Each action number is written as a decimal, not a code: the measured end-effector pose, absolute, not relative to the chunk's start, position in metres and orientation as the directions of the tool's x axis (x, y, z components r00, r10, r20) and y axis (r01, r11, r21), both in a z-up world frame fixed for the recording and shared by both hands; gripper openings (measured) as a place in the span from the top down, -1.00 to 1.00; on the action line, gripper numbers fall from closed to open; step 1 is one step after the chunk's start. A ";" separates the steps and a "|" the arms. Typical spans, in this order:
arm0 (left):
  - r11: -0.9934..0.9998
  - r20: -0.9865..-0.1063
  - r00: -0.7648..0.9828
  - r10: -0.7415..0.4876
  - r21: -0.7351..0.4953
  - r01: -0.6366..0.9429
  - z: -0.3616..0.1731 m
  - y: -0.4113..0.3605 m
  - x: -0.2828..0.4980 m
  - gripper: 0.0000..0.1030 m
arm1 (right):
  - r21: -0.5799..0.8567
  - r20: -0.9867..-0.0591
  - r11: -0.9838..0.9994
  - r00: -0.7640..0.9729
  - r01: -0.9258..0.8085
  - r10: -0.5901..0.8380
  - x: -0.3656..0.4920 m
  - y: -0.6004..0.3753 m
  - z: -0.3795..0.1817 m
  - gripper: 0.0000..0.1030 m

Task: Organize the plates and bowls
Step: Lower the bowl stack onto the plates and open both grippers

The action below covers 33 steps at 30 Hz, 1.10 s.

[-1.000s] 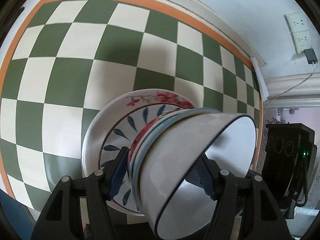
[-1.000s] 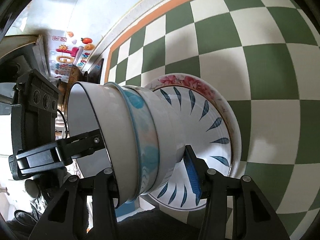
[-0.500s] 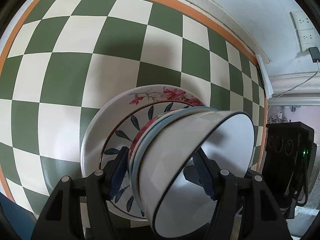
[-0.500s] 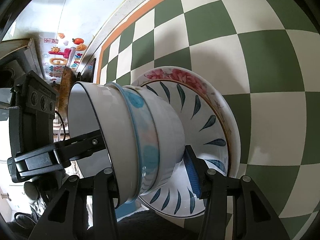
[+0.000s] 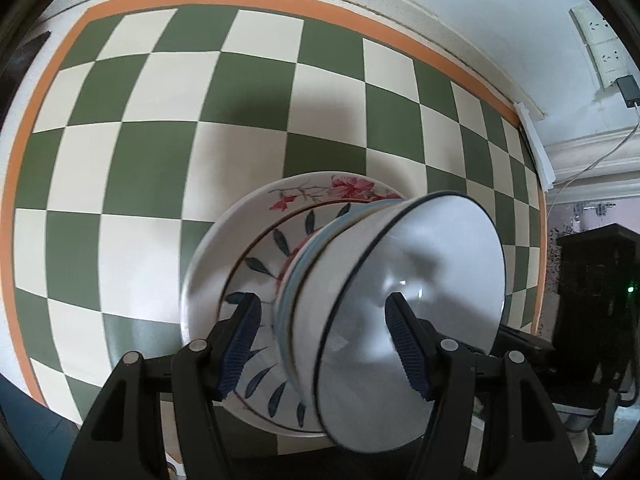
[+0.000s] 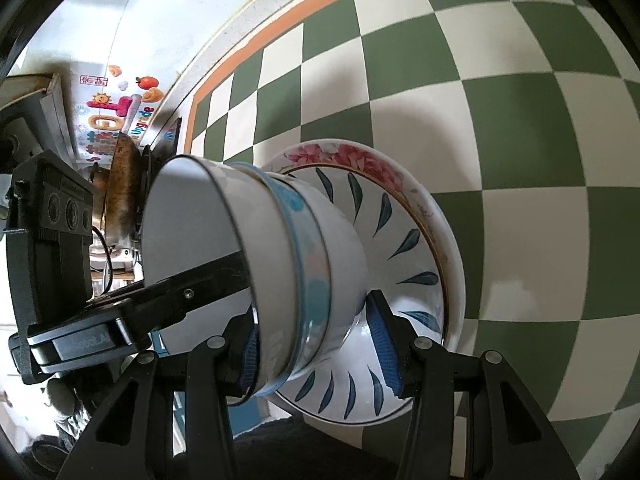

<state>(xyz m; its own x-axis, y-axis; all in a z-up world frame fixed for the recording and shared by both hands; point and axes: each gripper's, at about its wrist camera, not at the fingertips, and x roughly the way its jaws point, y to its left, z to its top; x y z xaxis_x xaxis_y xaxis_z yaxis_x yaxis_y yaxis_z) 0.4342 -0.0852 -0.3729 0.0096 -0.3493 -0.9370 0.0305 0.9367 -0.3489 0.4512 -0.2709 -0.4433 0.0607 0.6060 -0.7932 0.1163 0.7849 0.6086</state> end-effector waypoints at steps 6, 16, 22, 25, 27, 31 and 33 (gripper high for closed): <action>0.952 -0.951 0.060 -0.305 -0.302 0.047 -0.356 -0.075 0.422 -0.21 | 0.544 -0.837 0.836 0.120 0.079 0.533 0.440 -0.269 -0.410 0.00; 0.978 -0.956 0.219 -0.196 -0.174 0.114 -0.300 -0.058 0.386 -0.22 | 0.362 -0.909 0.930 0.247 0.066 0.337 0.394 -0.256 -0.342 -0.31; 0.984 -0.938 0.312 -0.153 -0.114 0.140 -0.268 -0.056 0.358 -0.84 | 0.256 -0.916 0.964 0.339 0.075 0.217 0.359 -0.249 -0.299 -0.78; 0.986 -0.919 0.369 -0.137 -0.092 0.137 -0.251 -0.056 0.343 -0.87 | 0.211 -0.904 0.974 0.395 0.083 0.162 0.343 -0.248 -0.277 -0.84; 0.987 -0.904 0.407 -0.134 -0.085 0.136 -0.238 -0.056 0.330 -0.93 | 0.178 -0.893 0.980 0.432 0.084 0.125 0.331 -0.247 -0.262 -0.86; 0.988 -0.881 0.454 -0.133 -0.081 0.133 -0.218 -0.057 0.304 -0.94 | 0.164 -0.862 0.984 0.496 0.074 0.107 0.303 -0.247 -0.233 -0.91; 0.988 -0.871 0.473 -0.135 -0.082 0.130 -0.207 -0.058 0.288 -0.94 | 0.169 -0.850 0.983 0.515 0.068 0.111 0.287 -0.248 -0.222 -0.92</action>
<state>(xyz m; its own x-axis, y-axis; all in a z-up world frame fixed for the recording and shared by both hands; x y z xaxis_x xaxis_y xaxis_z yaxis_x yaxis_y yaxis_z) 0.2876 -0.0576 -0.2067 0.4731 -0.1346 -0.8707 0.1304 0.9881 -0.0819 0.2872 -0.2477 -0.2217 0.5146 0.1107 -0.8503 0.0681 0.9832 0.1692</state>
